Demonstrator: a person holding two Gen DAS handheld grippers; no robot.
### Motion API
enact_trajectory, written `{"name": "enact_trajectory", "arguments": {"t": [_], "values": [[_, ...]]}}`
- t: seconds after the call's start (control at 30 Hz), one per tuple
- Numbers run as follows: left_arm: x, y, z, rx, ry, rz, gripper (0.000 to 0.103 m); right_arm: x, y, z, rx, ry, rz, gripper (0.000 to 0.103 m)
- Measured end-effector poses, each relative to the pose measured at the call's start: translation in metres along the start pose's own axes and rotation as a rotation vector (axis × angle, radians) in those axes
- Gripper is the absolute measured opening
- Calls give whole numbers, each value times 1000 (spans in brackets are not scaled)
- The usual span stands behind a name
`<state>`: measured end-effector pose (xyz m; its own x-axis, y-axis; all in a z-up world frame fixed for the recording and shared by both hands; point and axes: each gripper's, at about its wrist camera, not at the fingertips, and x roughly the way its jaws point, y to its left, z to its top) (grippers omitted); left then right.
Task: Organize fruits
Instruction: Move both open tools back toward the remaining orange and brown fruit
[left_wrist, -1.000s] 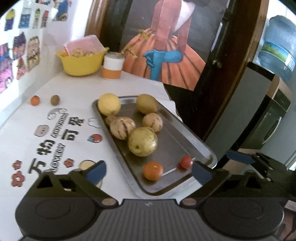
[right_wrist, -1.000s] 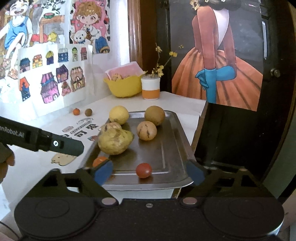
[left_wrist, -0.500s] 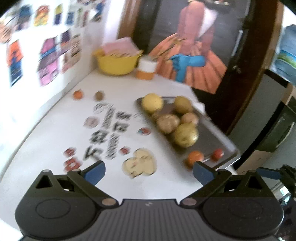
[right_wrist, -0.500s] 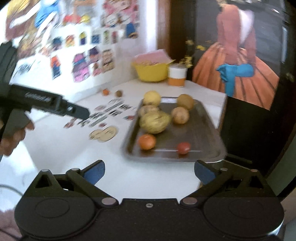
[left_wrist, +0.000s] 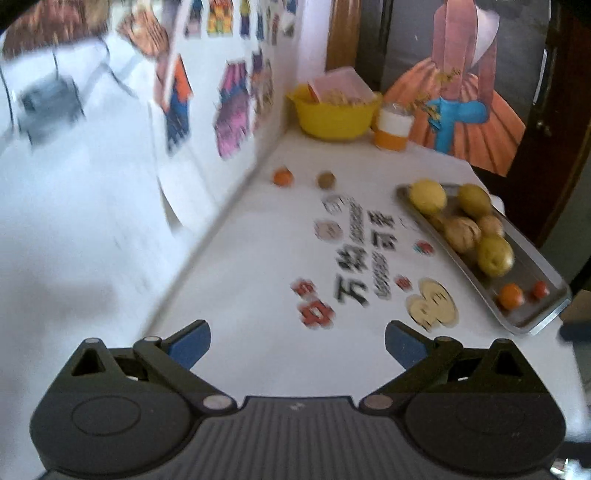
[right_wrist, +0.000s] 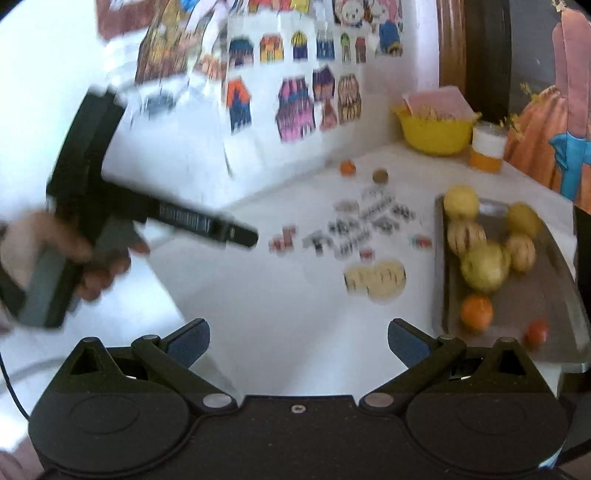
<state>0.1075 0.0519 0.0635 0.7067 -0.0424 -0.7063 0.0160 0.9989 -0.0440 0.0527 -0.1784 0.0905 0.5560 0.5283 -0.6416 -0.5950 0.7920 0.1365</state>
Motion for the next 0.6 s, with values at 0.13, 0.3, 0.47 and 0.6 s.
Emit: {"name": "enact_trajectory", "arguments": {"t": [0.13, 0.3, 0.47, 0.6], "values": [[4, 1, 20, 12, -82, 38, 102, 7, -22, 61, 50, -40, -18, 102], [25, -9, 49, 44, -158, 30, 102, 51, -58, 134, 124, -3, -41, 102], [60, -18, 82, 72, -196, 43, 102, 118, -111, 179, 381, 75, 34, 102], [99, -21, 99, 102, -201, 34, 102, 170, -146, 191, 445, 97, 57, 102]]}}
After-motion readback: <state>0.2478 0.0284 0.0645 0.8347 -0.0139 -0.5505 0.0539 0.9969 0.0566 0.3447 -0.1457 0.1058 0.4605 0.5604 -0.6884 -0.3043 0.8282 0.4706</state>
